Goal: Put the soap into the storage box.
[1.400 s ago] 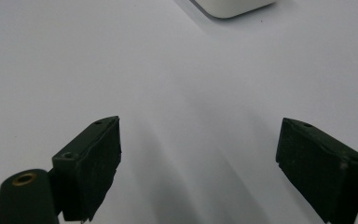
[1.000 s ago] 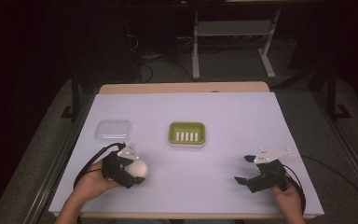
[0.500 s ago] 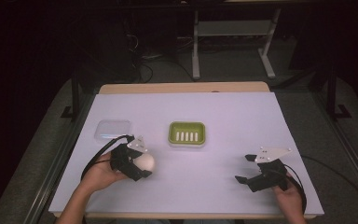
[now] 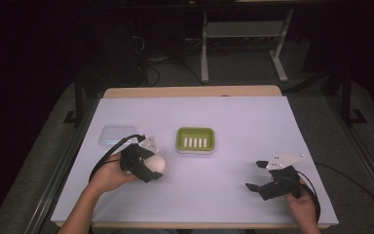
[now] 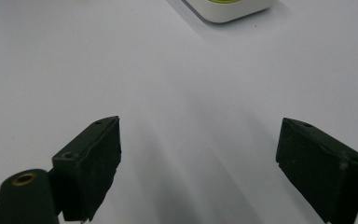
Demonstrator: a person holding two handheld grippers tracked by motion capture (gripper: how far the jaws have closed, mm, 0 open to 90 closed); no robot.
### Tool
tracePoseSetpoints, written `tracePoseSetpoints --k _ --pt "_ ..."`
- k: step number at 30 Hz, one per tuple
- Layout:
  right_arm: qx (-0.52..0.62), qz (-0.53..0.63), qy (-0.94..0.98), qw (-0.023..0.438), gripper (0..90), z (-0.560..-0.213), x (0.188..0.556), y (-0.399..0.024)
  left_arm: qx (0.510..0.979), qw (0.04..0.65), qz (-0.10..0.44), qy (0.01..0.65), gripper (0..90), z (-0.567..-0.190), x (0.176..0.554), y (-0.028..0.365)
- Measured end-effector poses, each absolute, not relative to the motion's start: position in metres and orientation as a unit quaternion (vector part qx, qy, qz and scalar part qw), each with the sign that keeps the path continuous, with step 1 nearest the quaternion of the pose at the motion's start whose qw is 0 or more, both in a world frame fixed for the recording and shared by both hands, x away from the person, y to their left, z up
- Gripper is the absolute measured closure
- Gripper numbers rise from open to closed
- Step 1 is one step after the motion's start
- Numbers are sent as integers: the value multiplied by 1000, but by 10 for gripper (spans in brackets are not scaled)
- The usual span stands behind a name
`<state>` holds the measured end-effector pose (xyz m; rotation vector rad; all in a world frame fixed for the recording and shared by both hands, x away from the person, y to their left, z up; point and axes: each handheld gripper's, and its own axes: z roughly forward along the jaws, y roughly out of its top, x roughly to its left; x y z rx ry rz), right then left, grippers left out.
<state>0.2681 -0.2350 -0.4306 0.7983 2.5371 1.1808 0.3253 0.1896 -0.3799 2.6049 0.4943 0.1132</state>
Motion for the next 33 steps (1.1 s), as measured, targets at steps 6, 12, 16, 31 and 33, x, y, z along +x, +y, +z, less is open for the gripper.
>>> tracePoseSetpoints --k 6,12,16,31,33 --pt "273 404 866 115 132 -430 268 -235 953 241 35 182 251 -380 333 183" --pt "276 401 866 116 132 -430 268 -236 953 243 32 180 251 -378 343 176" --pt "272 400 868 114 132 -431 268 -234 954 238 32 178 251 -376 347 170" --pt "270 402 867 117 132 -431 270 -235 956 239 35 167 251 -366 365 146" --pt "270 403 867 118 131 -431 270 -235 955 243 32 169 251 -365 368 145"
